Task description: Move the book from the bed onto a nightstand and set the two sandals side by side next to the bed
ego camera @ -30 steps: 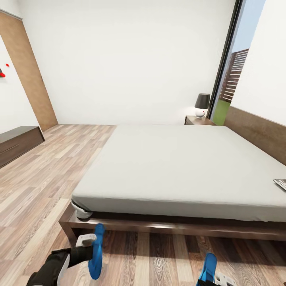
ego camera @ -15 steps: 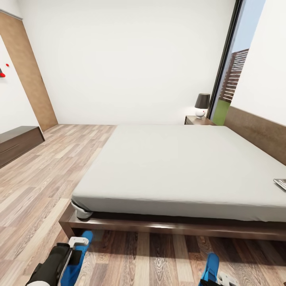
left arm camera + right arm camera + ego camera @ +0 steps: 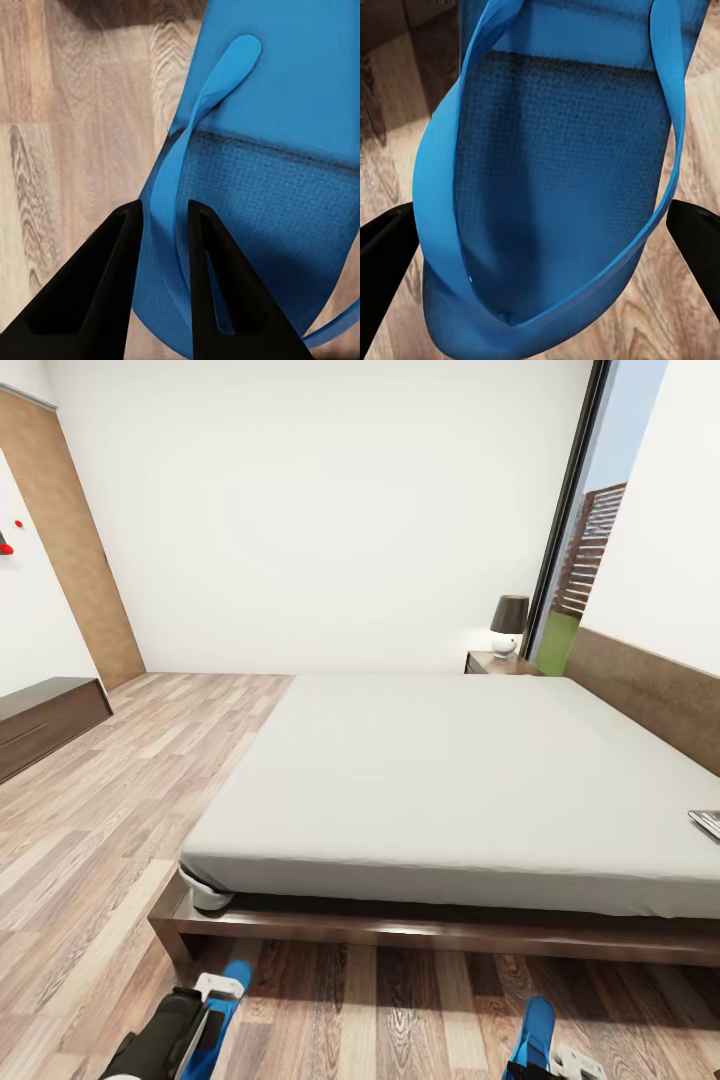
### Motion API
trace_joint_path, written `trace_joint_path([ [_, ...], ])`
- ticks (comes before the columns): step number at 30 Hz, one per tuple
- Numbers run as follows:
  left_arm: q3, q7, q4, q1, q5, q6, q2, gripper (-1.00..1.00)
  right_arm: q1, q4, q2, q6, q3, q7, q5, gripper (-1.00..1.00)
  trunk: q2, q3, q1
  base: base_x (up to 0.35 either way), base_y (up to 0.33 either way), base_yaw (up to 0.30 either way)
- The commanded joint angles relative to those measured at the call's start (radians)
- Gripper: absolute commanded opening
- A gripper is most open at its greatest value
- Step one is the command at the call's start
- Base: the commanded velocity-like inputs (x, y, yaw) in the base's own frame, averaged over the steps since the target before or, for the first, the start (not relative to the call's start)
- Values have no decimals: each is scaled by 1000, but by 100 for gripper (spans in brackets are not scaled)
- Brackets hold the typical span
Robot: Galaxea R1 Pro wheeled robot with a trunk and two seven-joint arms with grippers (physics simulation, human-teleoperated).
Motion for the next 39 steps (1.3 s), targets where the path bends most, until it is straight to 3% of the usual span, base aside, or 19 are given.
trace_joint_path([
  [1, 5, -1, 7, -1, -7, -10, -1, -100, -2, 4, -13, -7, -2, 10, -3, -100, 0, -1, 0, 0, 0, 0],
  [3, 5, -1, 14, -1, -6, -18, -1, -100, -2, 0, -61, -6, -1, 58, -5, -100, 0, -1, 0, 0, 0, 0],
  [4, 5, -1, 16, -1, -6, -21, -1, -100, -2, -3, -92, -4, 0, 126, -5, -100, 0, -1, 0, 0, 0, 0],
  [7, 4, -3, 19, -1, -5, -25, 0, -100, -2, -8, -190, 4, 1, 478, -6, -100, 0, -1, 0, 0, 0, 0],
  [8, 5, -3, 19, -1, -5, -25, 0, -100, -2, -9, -229, 26, -1, 638, -6, -100, 0, -1, 0, 0, 0, 0],
  [10, 5, -3, 23, -1, -4, -26, 0, -100, -2, -10, -264, 94, -2, 762, -6, -100, 0, -1, 0, 0, 0, 0],
  [11, 6, -3, 34, -1, -4, -29, 0, -100, -2, -11, -277, 163, -2, 806, -6, -100, 0, -1, 0, 0, 0, 0],
  [13, 6, -3, 47, -1, -3, -43, 0, -100, -2, -17, -287, 234, -3, 836, -6, -100, 0, -1, 0, 0, 0, 0],
  [17, 6, -3, 47, -1, 0, -76, -14, -100, -2, -50, -290, 271, 0, 849, -6, -100, 0, -1, 0, 0, 0, 0],
  [24, 7, -2, 36, -1, 1, -105, -52, -100, -2, -56, -291, 270, 8, 852, -6, -100, -28, -13, 15, 0, 0, 0],
  [28, 9, -2, -9, -1, 9, -106, -56, -100, -2, -56, -291, 270, 8, 851, -6, -100, -56, -26, 31, 0, 0, 0],
  [39, 8, -2, -10, -1, 32, -106, -58, -100, -2, -56, -291, 276, 6, 851, -6, -100, -133, -60, 73, 0, 0, 0],
])
